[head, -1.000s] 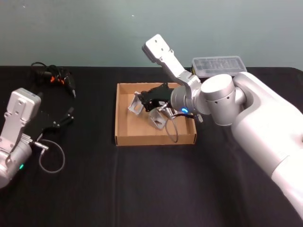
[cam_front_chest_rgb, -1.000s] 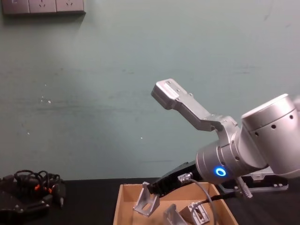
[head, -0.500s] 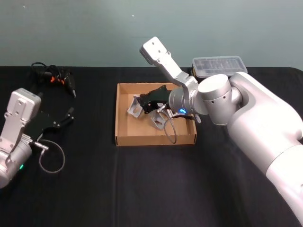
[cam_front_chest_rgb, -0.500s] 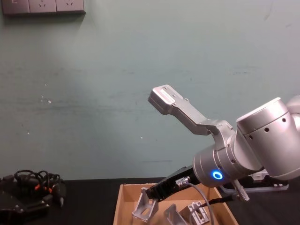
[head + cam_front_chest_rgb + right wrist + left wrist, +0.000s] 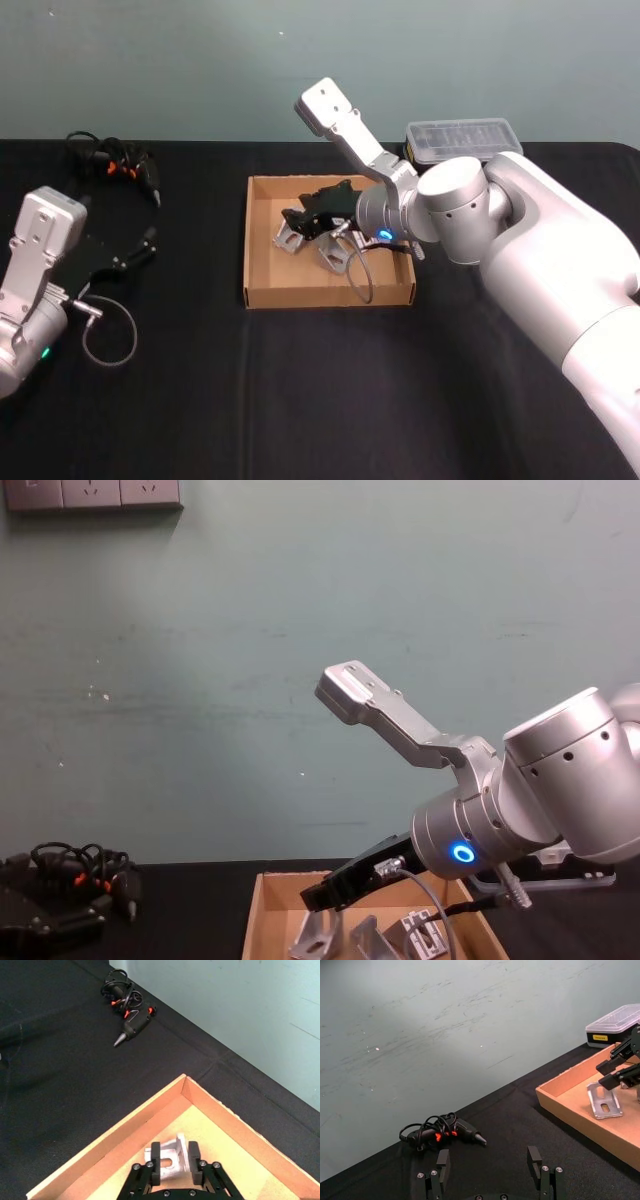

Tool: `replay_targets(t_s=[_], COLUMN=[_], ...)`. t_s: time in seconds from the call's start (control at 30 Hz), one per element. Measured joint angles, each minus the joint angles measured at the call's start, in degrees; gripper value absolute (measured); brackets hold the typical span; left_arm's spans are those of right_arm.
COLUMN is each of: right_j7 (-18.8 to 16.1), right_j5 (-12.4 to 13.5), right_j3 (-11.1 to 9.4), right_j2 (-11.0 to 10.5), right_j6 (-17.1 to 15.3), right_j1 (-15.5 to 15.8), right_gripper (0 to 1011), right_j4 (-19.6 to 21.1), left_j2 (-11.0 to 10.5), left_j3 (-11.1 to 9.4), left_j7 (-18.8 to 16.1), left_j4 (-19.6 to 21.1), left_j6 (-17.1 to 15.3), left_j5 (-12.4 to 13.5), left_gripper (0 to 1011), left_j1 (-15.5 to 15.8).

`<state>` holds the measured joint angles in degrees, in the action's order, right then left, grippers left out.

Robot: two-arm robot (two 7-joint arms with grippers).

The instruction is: Use one hand to pick up the angle iron from the table and place it into the box.

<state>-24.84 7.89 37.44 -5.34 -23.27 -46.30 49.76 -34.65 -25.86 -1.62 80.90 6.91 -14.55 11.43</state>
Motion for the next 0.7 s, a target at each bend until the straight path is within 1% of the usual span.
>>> replay_targets(t_s=[0.07,0.1,0.13,0.2,0.23,0.33,0.4,0.43,0.47,0.57,0.6,0.67,0.7], right_j7=[0.0,0.0,0.0,0.0,0.0,0.1,0.1,0.1,0.1,0.1,0.1,0.1,0.1], right_j5=[0.0,0.0,0.0,0.0,0.0,0.0,0.0,0.0,0.0,0.0,0.0,-0.2,-0.4], right_j3=[0.0,0.0,0.0,0.0,0.0,0.1,0.1,0.1,0.1,0.1,0.1,-0.1,-0.4], right_j2=[0.0,0.0,0.0,0.0,0.0,0.0,0.0,0.0,0.0,0.0,0.0,-0.2,-0.4], right_j6=[0.0,0.0,0.0,0.0,0.0,-0.1,-0.1,-0.1,-0.1,-0.1,-0.1,0.0,0.0], right_j1=[0.0,0.0,0.0,0.0,0.0,0.0,0.0,0.0,0.0,0.0,0.0,0.5,1.0], right_gripper=[394,411,474,513,575,632,715,734,789,846,899,925,974], right_j4=[0.0,0.0,0.0,0.0,0.0,0.0,0.0,0.0,0.0,0.0,0.0,0.7,1.3], left_j2=[0.0,0.0,0.0,0.0,0.0,0.0,0.0,0.0,0.0,0.0,0.0,0.0,0.0], left_j3=[0.0,0.0,0.0,0.0,0.0,0.0,0.0,0.0,0.0,0.0,0.0,0.0,0.0], left_j7=[0.0,0.0,0.0,0.0,0.0,0.0,0.0,0.0,0.0,0.0,0.0,0.0,0.0], left_j4=[0.0,0.0,0.0,0.0,0.0,0.0,0.0,0.0,0.0,0.0,0.0,0.0,0.0], left_j6=[0.0,0.0,0.0,0.0,0.0,0.0,0.0,0.0,0.0,0.0,0.0,0.0,0.0], left_j5=[0.0,0.0,0.0,0.0,0.0,0.0,0.0,0.0,0.0,0.0,0.0,0.0,0.0], left_gripper=[1011,1011,1011,1011,1011,1011,1011,1011,1011,1011,1011,1011,1011], left_j1=[0.0,0.0,0.0,0.0,0.0,0.0,0.0,0.0,0.0,0.0,0.0,0.0,0.0])
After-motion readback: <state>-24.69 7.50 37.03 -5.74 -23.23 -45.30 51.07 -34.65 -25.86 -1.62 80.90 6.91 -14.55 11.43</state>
